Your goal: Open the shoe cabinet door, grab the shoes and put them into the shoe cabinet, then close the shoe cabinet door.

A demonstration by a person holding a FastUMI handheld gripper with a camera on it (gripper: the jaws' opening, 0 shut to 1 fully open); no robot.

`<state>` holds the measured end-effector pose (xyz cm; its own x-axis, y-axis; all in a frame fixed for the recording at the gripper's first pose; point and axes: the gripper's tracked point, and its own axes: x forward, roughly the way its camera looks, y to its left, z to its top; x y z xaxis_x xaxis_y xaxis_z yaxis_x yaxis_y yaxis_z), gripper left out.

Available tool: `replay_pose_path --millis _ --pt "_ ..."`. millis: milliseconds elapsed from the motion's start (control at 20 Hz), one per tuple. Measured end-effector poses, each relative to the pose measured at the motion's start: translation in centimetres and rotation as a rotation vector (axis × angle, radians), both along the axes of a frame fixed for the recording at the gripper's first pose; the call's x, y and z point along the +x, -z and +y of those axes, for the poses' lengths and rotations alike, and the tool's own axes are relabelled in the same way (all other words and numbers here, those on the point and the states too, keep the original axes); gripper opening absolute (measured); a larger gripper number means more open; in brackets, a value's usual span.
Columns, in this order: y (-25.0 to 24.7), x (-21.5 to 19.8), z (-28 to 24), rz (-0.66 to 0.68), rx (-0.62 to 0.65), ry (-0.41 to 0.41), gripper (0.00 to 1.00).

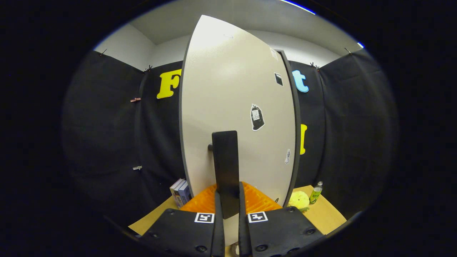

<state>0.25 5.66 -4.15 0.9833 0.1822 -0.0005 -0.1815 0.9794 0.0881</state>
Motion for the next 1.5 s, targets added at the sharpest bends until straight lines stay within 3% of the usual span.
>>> replay_pose_path --millis 550,650,1100,1350,1500 --pt "-0.9 -2.6 -12.9 -0.017 -0.043 0.228 0.15" --pt "-0.7 -3.0 -14.9 -0.009 -0.028 0.238 0.10" --pt "-0.6 -4.2 -18.5 0.016 -0.005 0.237 0.09" --pt "-1.4 -5.4 -21.1 -0.009 -0.022 0.311 0.09" --pt "-1.8 -6.6 -21.0 -0.007 -0.014 0.305 0.09"
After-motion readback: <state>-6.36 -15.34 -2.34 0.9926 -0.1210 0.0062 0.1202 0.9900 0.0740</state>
